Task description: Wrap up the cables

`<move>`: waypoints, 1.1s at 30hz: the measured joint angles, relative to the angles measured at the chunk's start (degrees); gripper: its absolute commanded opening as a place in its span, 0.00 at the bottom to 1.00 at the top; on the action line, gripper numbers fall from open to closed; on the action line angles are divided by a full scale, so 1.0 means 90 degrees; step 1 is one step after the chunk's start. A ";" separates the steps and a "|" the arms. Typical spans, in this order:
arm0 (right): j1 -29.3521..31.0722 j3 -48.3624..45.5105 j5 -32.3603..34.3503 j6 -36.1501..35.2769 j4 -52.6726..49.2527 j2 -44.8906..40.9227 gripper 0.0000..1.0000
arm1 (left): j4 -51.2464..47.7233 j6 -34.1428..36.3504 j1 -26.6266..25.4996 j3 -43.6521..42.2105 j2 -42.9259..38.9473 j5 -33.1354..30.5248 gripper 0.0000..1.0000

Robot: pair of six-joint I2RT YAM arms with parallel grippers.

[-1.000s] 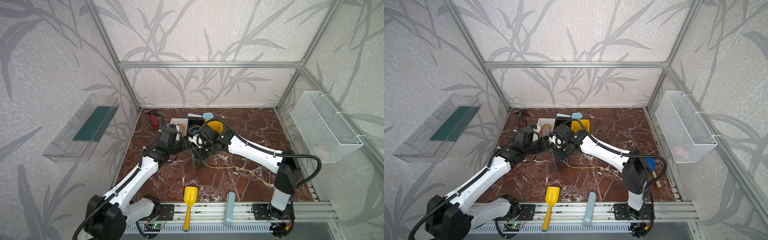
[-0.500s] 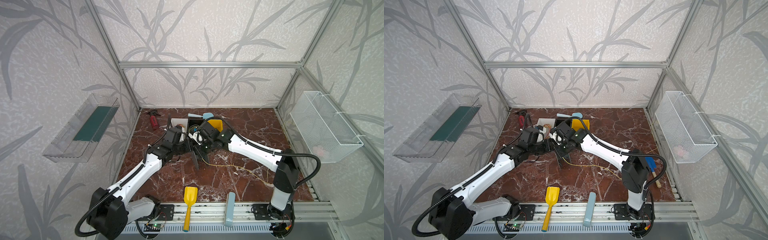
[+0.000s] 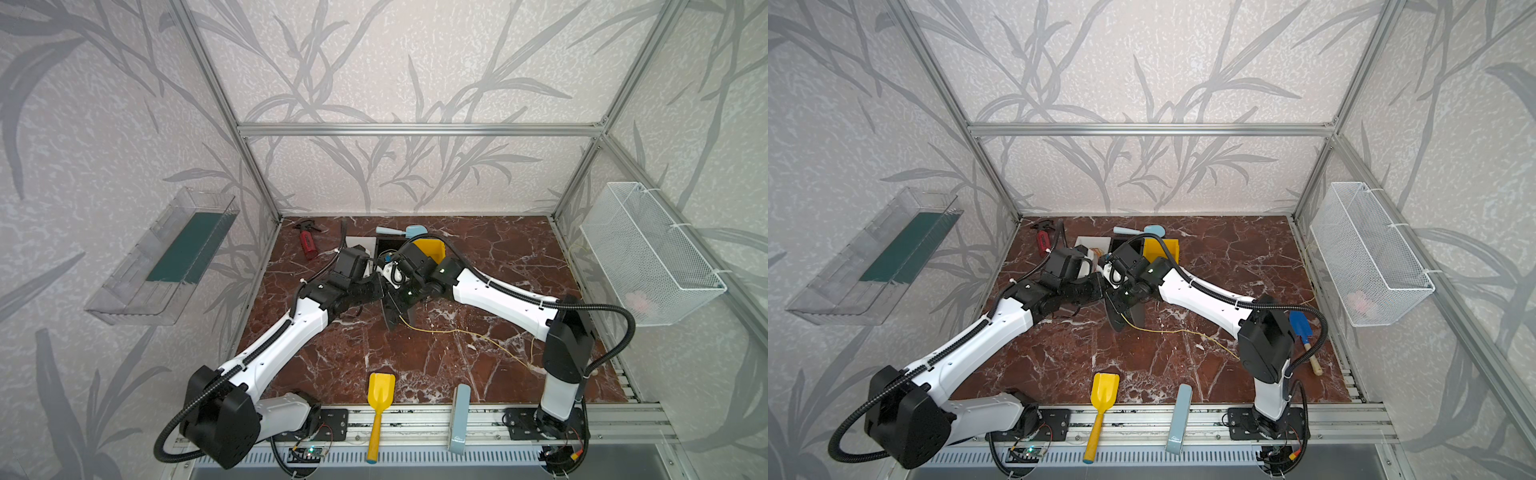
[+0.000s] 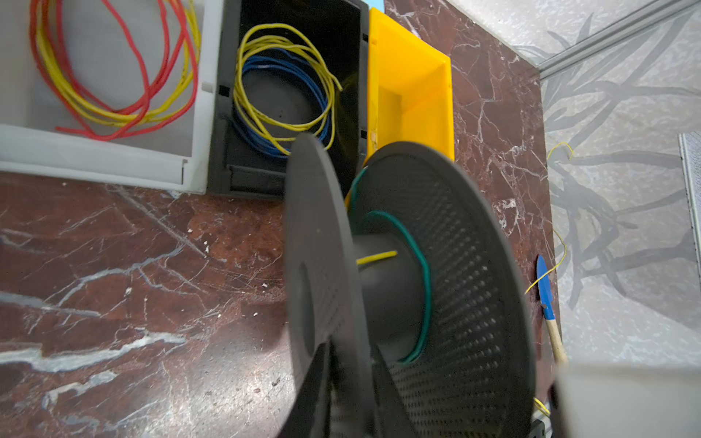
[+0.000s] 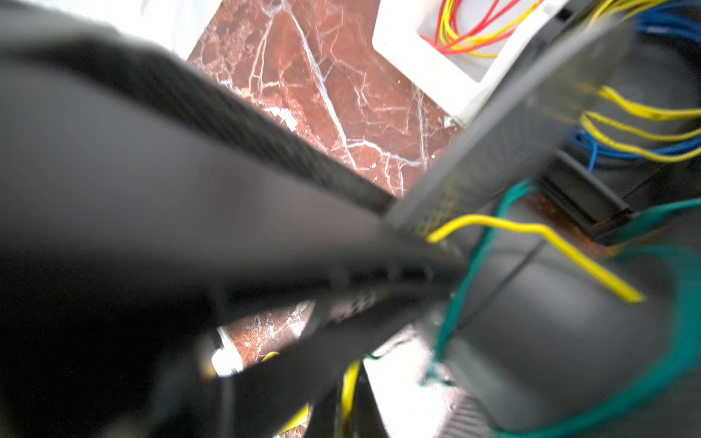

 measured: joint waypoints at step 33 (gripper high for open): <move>-0.0418 -0.2089 -0.1280 -0.0840 0.0442 -0.1977 0.61 | -0.1010 0.0328 0.0085 -0.0053 -0.0221 0.0163 0.00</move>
